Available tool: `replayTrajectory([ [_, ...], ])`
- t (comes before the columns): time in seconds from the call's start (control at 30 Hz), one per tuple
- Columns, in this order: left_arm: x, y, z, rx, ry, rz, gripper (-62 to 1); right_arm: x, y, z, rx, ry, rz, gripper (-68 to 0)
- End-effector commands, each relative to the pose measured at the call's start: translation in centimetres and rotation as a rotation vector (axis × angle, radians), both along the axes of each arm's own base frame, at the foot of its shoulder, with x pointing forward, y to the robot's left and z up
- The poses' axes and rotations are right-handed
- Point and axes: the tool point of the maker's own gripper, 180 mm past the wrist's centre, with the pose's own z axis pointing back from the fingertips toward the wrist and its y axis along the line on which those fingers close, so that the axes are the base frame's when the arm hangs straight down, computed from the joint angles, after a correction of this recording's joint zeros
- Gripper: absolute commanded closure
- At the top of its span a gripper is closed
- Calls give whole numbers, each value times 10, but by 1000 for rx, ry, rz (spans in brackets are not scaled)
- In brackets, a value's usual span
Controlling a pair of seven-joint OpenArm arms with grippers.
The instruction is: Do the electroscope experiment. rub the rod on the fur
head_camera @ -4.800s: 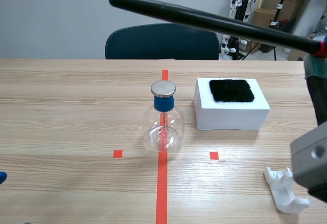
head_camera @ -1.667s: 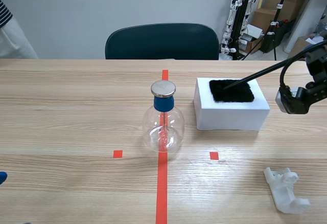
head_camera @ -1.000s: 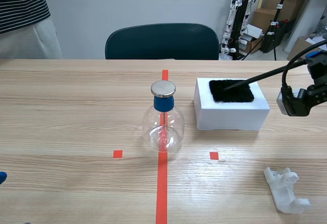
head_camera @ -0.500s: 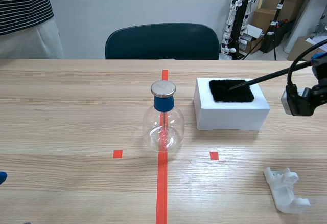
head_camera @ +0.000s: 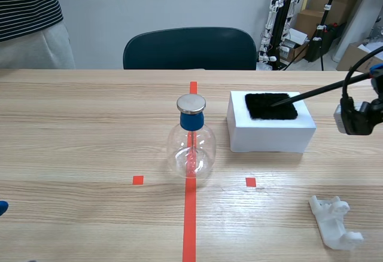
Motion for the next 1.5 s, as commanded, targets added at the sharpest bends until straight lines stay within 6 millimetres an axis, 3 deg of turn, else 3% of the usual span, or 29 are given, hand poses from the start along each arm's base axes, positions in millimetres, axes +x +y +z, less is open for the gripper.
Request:
replayTrajectory([
  [0.0, 1, 2, 12, -37, -47, 5, -623, 6, 6, 12, 1, -39, 14, 0],
  [0.3, 1, 2, 12, -37, -47, 5, -623, 3, -29, 19, -14, -31, -64, 0],
  [0.57, 1, 2, 12, -37, -47, 5, -623, 3, 10, 9, 55, 5, 60, 0],
  [0.87, 1, 2, 12, -37, -46, 5, -623, -2, -30, 13, -2, -5, -51, 0],
  [1.13, 1, 2, 12, -37, -47, 5, -623, -2, 6, -1, 28, 29, 57, 0],
  [1.37, 1, 2, 12, -37, -47, 5, -623, 0, -30, 17, -19, -67, -116, 0],
  [1.47, 1, 2, 12, -37, -47, 5, -623, 0, -26, 15, -25, -48, -79, 0],
])
